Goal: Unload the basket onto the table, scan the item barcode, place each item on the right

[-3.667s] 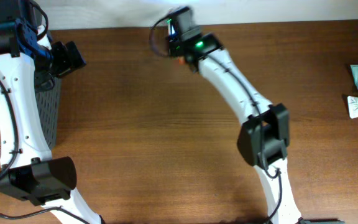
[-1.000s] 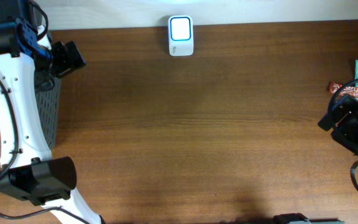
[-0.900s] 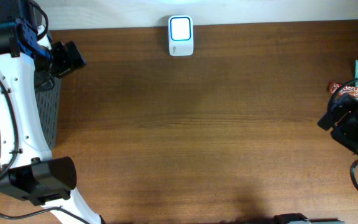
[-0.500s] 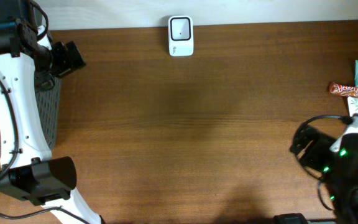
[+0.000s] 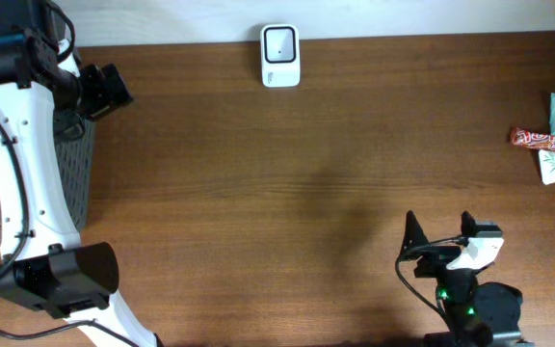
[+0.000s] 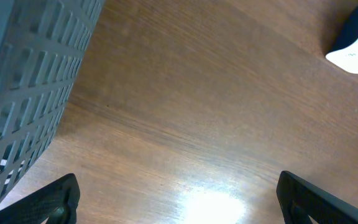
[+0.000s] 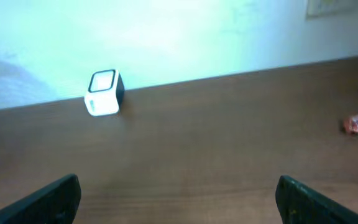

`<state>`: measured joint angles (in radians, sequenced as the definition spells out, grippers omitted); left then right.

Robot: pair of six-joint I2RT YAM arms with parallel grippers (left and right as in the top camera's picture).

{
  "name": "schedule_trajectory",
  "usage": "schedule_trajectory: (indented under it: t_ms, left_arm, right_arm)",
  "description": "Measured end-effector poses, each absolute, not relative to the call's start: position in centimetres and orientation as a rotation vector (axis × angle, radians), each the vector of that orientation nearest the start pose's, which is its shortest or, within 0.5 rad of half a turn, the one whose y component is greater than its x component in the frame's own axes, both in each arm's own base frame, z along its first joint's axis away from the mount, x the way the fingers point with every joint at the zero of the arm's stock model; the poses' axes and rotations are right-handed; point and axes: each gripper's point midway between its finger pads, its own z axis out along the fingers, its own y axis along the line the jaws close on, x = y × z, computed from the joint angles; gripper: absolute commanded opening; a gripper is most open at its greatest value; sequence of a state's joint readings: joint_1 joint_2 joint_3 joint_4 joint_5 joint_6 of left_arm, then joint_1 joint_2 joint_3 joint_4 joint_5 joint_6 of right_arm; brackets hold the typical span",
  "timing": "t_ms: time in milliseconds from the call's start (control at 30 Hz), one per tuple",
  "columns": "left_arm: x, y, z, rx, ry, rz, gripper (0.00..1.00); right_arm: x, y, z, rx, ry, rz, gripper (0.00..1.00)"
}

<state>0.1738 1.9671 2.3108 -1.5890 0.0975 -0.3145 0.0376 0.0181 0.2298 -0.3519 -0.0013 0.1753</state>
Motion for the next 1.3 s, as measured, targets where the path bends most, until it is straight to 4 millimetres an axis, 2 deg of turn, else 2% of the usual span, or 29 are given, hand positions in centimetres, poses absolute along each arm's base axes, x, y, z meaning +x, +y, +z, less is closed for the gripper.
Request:
schedule_trajectory:
  t_ms: [167,300,433,600,667,900,1300]
  left_arm:
    - [40.7,5.5,26.4,-0.660,2.741,-0.170,0.99]
    - [40.7,5.5,26.4,-0.660,2.741,-0.170,0.99]
    - [40.7,5.5,26.4,-0.660,2.741,-0.170,0.99]
    - [40.7,5.5,26.4,-0.660,2.741,-0.170,0.99]
    - [40.7,5.5,26.4,-0.660,2.741,-0.170,0.99]
    - [40.7,5.5,26.4,-0.660,2.741,-0.170,0.99]
    - [40.7,5.5,26.4,-0.660,2.741,-0.170,0.99]
  right_arm:
    - [23.5,1.2,19.4,0.071,1.640,0.155,0.99]
    - [24.1,1.3,18.6,0.040,1.614,0.137,0.98]
    - [24.6,0.5,17.2,0.051,1.605,0.099,0.99]
    - [24.7,-0.4,16.7,0.049,1.613,0.040,0.99]
    - [24.6,-0.4,15.9,0.014,1.645,0.003,0.99]
    - [24.6,-0.6,15.9,-0.025,1.647,-0.047,0.99]
    - [24.6,-0.6,15.8,0.013,1.648,-0.012,0.99]
